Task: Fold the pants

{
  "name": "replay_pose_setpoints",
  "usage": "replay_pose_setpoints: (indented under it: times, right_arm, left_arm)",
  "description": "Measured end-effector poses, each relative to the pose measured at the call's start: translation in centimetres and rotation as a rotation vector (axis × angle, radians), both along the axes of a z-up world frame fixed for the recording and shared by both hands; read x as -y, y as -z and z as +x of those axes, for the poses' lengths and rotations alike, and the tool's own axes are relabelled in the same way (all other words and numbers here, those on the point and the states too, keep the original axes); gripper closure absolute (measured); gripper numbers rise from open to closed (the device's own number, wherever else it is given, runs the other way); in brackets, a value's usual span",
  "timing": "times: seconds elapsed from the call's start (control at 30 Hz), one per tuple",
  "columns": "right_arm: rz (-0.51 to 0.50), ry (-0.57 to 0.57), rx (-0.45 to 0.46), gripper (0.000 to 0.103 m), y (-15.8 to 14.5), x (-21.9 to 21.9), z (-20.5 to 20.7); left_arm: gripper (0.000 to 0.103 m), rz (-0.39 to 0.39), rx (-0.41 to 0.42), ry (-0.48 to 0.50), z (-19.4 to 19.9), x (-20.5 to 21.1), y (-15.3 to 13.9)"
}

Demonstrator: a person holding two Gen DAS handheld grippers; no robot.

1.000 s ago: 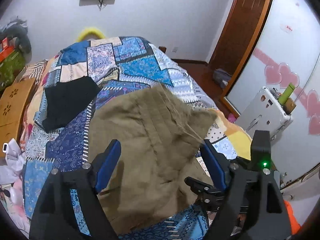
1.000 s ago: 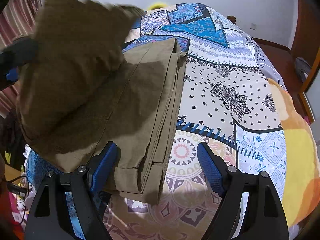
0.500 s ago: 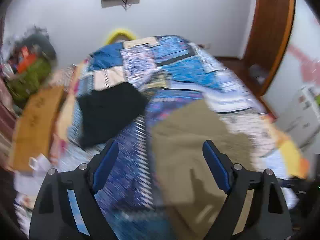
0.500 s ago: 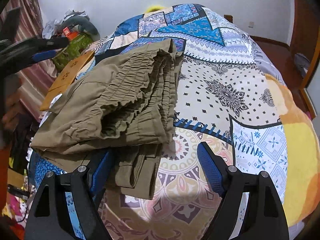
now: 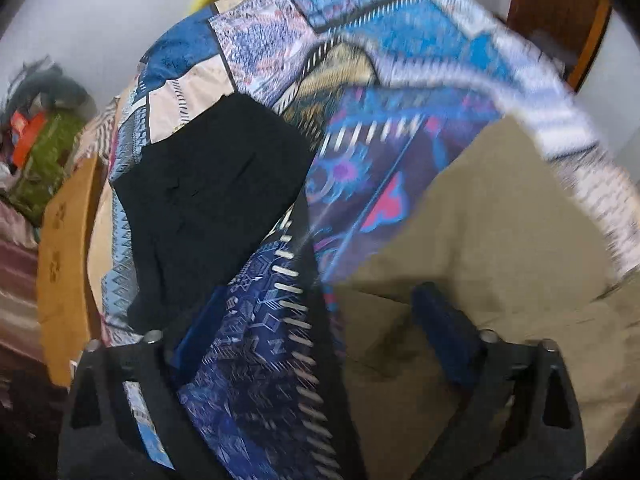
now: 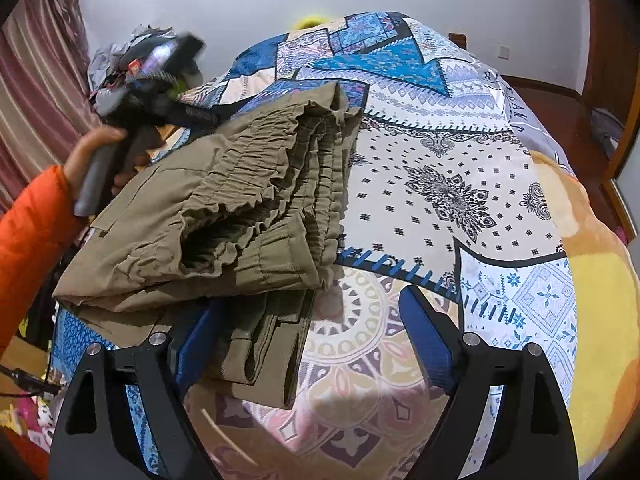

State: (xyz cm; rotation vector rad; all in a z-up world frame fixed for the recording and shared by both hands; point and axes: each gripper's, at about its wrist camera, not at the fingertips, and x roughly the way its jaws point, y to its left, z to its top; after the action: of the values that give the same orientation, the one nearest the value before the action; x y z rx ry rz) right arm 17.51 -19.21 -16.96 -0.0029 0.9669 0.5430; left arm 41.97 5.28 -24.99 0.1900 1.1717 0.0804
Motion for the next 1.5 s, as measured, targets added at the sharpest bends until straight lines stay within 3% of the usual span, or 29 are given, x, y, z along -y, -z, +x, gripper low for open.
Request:
replay_pose_setpoints:
  times: [0.2,0.37,0.73,0.97,1.1,1.23,1.33,1.4,1.5]
  right_arm:
    - [-0.017,0.027,0.0,0.019,-0.2,0.5,0.4]
    - [-0.051,0.071,0.037,0.019,-1.1,1.4,0.0]
    - [0.018,0.146,0.059,0.019,-3.2,4.0,-1.8]
    - [0.01,0.105,0.1,0.019,-4.1,2.5,-2.6]
    - [-0.009,0.088,0.098,0.019,-3.6,1.3,-2.4]
    - [-0.031,0.074,0.101,0.028,-3.2,0.4,-2.3]
    - [-0.04,0.076,0.109,0.036,-3.1,0.3,-2.0]
    - [-0.047,0.078,0.102,0.043,-2.8,0.3,-1.7]
    - [-0.052,0.068,0.075,0.058,-1.9,0.4,-1.3]
  left_arm:
    - [0.0,-0.179,0.003,-0.094,-2.0,-3.4,0.8]
    - [0.0,-0.125,0.024,-0.128,-5.0,-4.8,0.0]
    - [0.0,-0.071,0.042,-0.172,-15.4,-7.1,-1.3]
    - [0.0,-0.278,0.042,-0.213,-21.0,-7.5,-1.6]
    - [0.0,-0.317,0.061,-0.204,-22.7,-6.5,-1.9]
    - [0.0,-0.299,0.105,-0.175,-23.5,-5.8,-2.8]
    - [0.018,-0.258,0.131,-0.148,-23.6,-5.8,-3.0]
    - [0.024,-0.262,0.144,-0.157,-23.8,-6.1,-2.9]
    - [0.044,-0.222,0.153,-0.193,-24.2,-6.8,-2.6]
